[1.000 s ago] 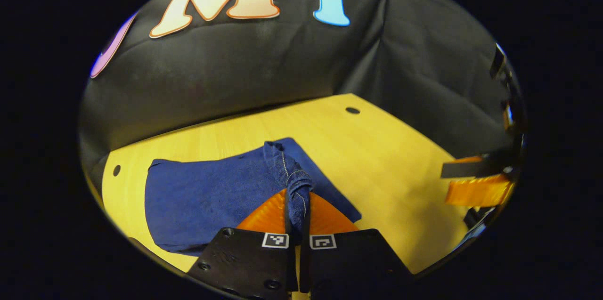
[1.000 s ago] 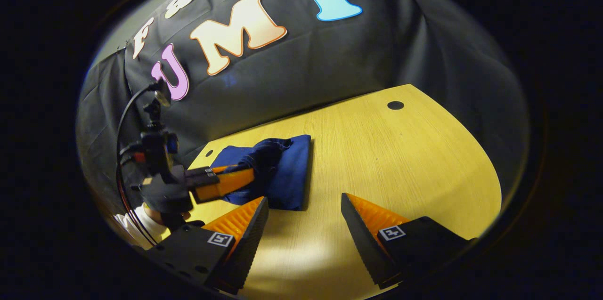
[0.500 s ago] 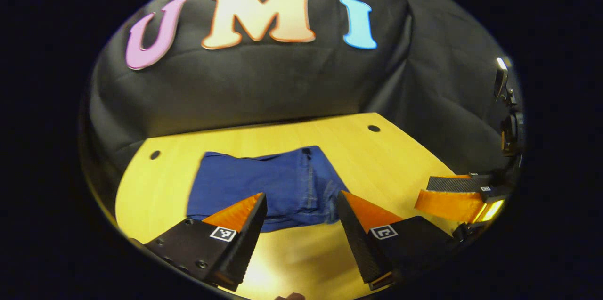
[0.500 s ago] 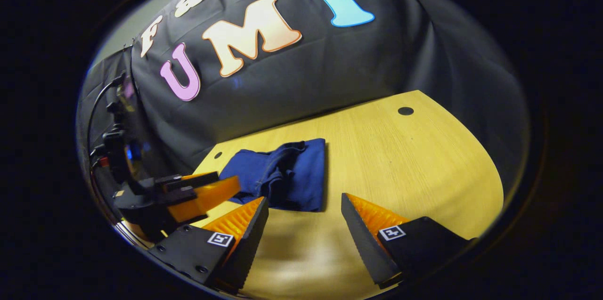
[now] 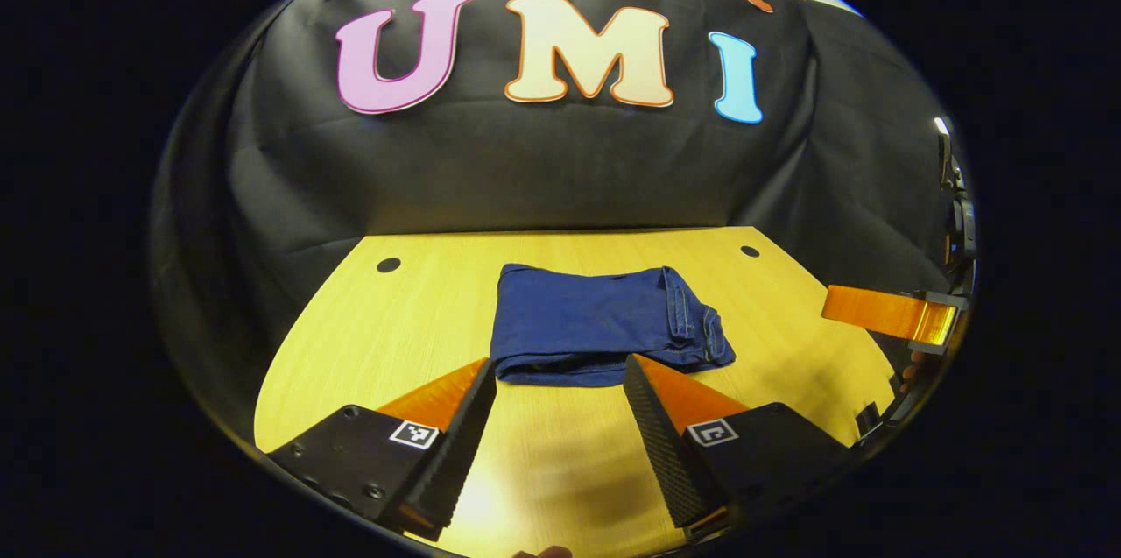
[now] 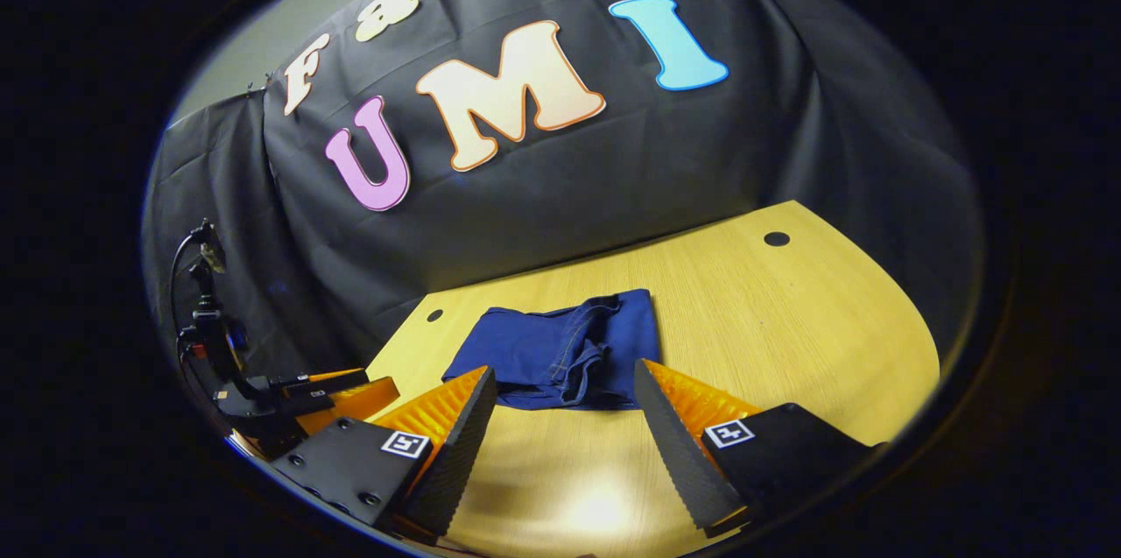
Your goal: Grasp the waist and the cuffs of the jeans and fold them to make the two legs overlap; first hold the waist and fold one-third of the jeans toward the cuffs, then hold the cuffs and fold the remaining one-third in the same direction to finish folding.
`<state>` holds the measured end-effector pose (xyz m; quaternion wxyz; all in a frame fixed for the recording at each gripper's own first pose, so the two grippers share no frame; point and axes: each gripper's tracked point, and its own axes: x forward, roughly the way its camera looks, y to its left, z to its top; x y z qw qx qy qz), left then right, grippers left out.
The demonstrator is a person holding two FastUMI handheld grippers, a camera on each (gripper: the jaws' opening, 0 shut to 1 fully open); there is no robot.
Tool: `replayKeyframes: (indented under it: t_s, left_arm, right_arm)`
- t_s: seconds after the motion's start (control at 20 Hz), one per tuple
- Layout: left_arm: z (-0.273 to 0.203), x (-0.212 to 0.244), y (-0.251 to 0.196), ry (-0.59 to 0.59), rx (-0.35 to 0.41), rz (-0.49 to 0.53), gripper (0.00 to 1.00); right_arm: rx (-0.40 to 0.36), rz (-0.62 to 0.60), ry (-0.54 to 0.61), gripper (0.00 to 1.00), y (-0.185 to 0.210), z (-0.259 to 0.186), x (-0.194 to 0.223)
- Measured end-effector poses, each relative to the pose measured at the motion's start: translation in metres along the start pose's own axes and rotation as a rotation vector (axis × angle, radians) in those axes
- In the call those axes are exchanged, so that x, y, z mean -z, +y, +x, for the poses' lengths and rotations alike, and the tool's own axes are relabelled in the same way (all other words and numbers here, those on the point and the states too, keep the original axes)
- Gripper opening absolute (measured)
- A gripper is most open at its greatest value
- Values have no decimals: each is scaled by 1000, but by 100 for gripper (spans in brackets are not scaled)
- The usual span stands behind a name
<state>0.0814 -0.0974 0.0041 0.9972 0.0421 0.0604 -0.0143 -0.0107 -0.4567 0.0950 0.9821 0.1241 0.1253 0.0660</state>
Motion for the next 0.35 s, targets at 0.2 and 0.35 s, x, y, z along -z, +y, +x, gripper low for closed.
replayKeyframes:
  t_s: [0.2, 0.35]
  left_arm:
    - [-3, 6, 6, 15, 51, 30, 88]
    - [-1, 4, 14, 9, 58, 51, 89]
  right_arm:
    - [33, -23, -27, 98, 9, -9, -3]
    - [50, -21, -42, 98, 16, -15, -4]
